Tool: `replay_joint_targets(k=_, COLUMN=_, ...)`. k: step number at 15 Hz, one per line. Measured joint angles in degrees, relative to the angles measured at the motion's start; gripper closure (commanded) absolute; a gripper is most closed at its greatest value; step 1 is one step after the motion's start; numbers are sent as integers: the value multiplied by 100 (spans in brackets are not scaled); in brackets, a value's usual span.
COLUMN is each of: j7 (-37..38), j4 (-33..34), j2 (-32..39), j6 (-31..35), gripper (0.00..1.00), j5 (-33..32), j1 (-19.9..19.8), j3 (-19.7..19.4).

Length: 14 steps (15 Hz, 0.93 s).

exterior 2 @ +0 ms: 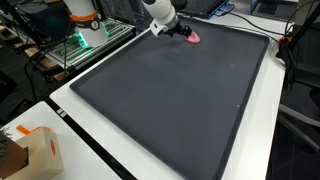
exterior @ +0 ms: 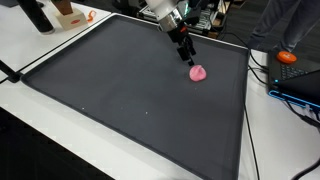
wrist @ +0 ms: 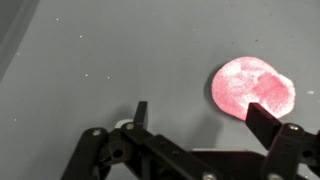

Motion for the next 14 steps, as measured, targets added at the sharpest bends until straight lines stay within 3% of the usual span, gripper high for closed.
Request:
replay_joint_targets(k=8, j7=715, j4=382, j2=-236, j6=5, gripper=0, j5=-2287, j1=328, j3=10)
replay_joint_targets(k=14, j7=1476, j4=988, j2=-262, j6=1, gripper=0, j5=-4491, j1=552, j3=8)
